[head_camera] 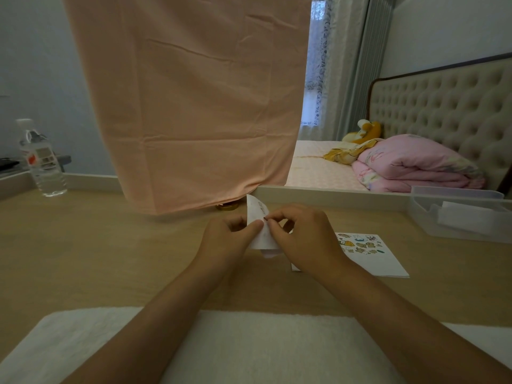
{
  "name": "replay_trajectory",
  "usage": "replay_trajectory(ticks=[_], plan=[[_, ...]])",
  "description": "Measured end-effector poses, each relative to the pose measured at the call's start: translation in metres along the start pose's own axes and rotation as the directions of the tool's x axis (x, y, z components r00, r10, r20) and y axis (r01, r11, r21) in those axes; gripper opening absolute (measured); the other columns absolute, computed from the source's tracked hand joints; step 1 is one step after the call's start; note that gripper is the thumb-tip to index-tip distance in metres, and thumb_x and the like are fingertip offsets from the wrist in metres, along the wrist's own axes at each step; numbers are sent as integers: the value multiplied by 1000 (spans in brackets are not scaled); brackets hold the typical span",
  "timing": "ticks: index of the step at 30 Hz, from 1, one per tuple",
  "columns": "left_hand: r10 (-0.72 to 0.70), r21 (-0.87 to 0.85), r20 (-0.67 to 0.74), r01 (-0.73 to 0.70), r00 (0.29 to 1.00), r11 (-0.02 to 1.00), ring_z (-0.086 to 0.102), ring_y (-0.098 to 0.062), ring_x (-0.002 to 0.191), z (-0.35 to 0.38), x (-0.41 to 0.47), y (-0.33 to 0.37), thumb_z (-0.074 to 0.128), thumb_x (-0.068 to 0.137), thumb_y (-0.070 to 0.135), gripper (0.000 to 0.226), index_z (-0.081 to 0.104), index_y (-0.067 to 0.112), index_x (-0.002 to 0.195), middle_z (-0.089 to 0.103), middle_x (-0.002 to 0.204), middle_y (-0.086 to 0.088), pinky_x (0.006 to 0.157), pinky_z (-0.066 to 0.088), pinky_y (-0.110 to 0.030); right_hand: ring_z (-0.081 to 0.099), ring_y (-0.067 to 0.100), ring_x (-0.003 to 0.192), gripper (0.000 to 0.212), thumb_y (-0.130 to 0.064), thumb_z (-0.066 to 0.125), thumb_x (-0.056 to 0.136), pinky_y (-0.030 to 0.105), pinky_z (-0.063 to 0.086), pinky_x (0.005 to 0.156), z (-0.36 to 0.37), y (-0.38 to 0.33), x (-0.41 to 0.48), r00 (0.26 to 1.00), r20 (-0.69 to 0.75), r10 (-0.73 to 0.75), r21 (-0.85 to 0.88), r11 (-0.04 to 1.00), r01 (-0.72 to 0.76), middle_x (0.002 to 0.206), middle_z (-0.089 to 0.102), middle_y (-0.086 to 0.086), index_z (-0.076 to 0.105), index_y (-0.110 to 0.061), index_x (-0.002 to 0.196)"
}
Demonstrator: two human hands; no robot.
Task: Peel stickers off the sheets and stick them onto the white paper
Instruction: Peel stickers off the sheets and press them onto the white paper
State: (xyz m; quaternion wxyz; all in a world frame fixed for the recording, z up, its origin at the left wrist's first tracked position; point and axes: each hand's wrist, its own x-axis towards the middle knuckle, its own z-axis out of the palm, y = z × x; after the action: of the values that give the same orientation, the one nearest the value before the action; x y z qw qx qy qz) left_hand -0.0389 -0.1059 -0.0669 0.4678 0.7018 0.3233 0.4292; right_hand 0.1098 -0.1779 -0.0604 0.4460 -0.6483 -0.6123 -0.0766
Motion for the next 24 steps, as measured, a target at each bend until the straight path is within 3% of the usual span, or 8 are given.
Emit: replay_trajectory(ticks=[9,13,16,19,24], plan=[[16,43,2,-16,1000,999,71,-6,90,-2,1,-2,69,93,26,22,76,17,112,76,101,7,79,58,-26,66,4,77,12,-30,70,91,36,60,74,-4,2,6,970,150,192,176,960,-218,91,73,-16,79,-30,98],[63,58,25,-64,998,996,72,-6,91,-1,0,0,70,91,28,24,76,19,112,76,99,8,80,60,-26,65,-1,75,7,-42,75,85,26,57,68,-7,-2,6,966,134,222,173,954,-243,83,71,-21,77,-36,86],[84,40,39,-86,996,996,72,-5,91,0,-1,1,70,91,27,13,76,29,102,76,96,10,80,60,-27,65,1,73,10,-40,75,86,25,53,66,-8,-2,7,958,107,264,180,943,-280,83,73,-17,80,-32,89],[86,22,38,-86,996,996,71,-2,91,2,-3,1,70,92,23,17,71,40,95,75,95,16,78,60,-24,64,2,71,11,-36,71,90,24,49,62,-9,-2,7,958,97,269,176,943,-283,85,74,-15,80,-29,88],[51,-93,18,-49,999,994,73,-5,92,3,-5,4,69,93,19,18,76,21,109,78,98,11,81,60,-27,63,0,65,15,-27,69,90,17,44,56,-9,-2,9,932,141,334,289,887,-361,74,70,-14,76,-27,77]])
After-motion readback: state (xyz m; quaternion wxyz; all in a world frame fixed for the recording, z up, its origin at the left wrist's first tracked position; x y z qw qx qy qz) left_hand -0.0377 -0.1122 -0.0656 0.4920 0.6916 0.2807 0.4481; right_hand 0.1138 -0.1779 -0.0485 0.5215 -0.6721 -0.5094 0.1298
